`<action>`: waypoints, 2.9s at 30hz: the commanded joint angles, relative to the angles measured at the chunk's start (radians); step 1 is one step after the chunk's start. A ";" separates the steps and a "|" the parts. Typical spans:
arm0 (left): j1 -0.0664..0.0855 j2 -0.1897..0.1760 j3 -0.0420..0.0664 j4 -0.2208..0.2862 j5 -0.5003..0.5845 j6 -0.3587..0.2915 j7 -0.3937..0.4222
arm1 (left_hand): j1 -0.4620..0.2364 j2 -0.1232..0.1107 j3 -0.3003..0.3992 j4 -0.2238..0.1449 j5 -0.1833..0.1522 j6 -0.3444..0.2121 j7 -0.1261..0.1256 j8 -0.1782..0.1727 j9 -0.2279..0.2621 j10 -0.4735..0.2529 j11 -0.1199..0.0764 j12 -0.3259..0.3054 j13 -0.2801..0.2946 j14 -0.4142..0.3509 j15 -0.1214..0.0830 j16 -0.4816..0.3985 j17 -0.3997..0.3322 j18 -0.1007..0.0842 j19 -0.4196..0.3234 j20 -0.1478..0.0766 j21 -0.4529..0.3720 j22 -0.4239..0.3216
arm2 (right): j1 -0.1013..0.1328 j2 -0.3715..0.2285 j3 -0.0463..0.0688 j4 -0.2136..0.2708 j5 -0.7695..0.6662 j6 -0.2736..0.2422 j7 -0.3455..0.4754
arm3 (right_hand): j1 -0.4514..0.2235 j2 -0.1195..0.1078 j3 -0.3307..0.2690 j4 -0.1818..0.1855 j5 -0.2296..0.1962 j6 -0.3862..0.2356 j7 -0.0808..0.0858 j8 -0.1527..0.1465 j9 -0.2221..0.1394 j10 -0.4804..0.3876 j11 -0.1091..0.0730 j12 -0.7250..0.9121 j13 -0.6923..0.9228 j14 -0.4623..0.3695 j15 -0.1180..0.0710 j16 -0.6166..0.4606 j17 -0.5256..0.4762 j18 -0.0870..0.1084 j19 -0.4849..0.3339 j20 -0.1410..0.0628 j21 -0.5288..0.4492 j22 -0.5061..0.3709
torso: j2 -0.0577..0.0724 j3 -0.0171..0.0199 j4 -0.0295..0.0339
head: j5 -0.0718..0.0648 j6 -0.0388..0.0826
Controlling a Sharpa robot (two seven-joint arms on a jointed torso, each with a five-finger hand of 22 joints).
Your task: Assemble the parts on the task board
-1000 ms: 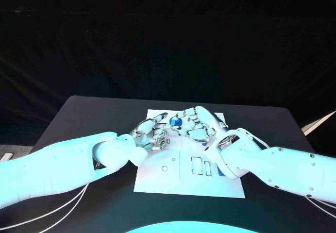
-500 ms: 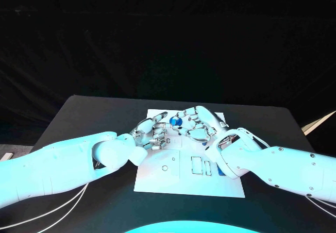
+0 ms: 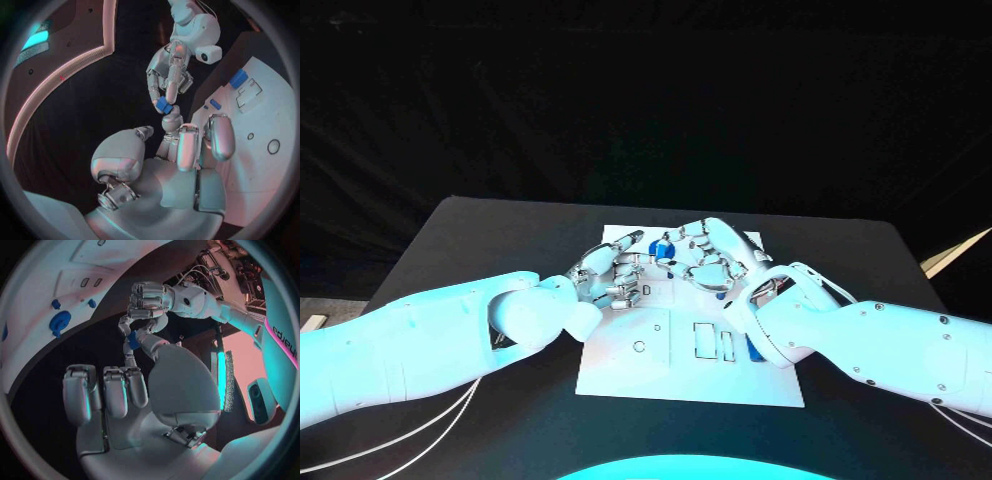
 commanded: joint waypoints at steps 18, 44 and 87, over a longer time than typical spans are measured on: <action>0.001 -0.004 0.002 -0.006 -0.011 -0.033 -0.017 | 0.017 -0.004 -0.067 0.005 -0.004 0.021 -0.001 -0.019 0.030 0.006 -0.002 -0.003 -0.006 0.077 -0.003 0.019 0.193 -0.014 0.008 0.005 0.009 0.009 | -0.001 -0.003 0.000 0.004 -0.002 -0.005 0.005 | -0.027 0.016 0.050 -0.003 0.005 0.042 -0.003 0.057 0.061 0.082 -0.015 0.016 0.243 0.110 -0.012 0.014 0.275 -0.020 0.074 -0.014 0.015 0.237 | 0.001 0.0012 0.0001 | -0.001 -0.002; 0.026 -0.076 0.041 -0.041 -0.079 -0.172 0.011 | 0.064 -0.018 -0.074 0.001 -0.003 -0.064 0.034 -0.093 0.012 -0.085 0.030 -0.061 -0.096 0.058 0.024 -0.001 0.146 0.001 -0.041 0.027 -0.031 -0.060 | 0.006 0.028 -0.004 -0.074 -0.196 0.108 -0.143 | -0.031 0.012 0.048 -0.006 0.005 0.038 -0.001 0.059 0.064 0.082 -0.014 0.016 0.243 0.110 -0.011 0.014 0.275 -0.019 0.072 -0.013 0.011 0.235 | 0.000 -0.0027 0.0015 | -0.007 -0.012; 0.074 -0.108 0.060 -0.002 -0.075 -0.141 0.073 | 0.103 -0.025 -0.066 -0.001 -0.003 -0.061 0.036 -0.096 0.010 -0.096 0.032 -0.063 -0.101 0.053 0.028 -0.006 0.136 0.005 -0.052 0.031 -0.041 -0.076 | -0.082 0.200 -0.024 -0.297 -0.324 0.130 -0.212 | -0.028 0.012 0.050 -0.009 0.005 0.041 -0.003 0.063 0.066 0.082 -0.015 0.015 0.243 0.110 -0.011 0.014 0.275 -0.018 0.071 -0.013 0.008 0.234 | 0.002 0.0012 -0.0001 | 0.002 -0.042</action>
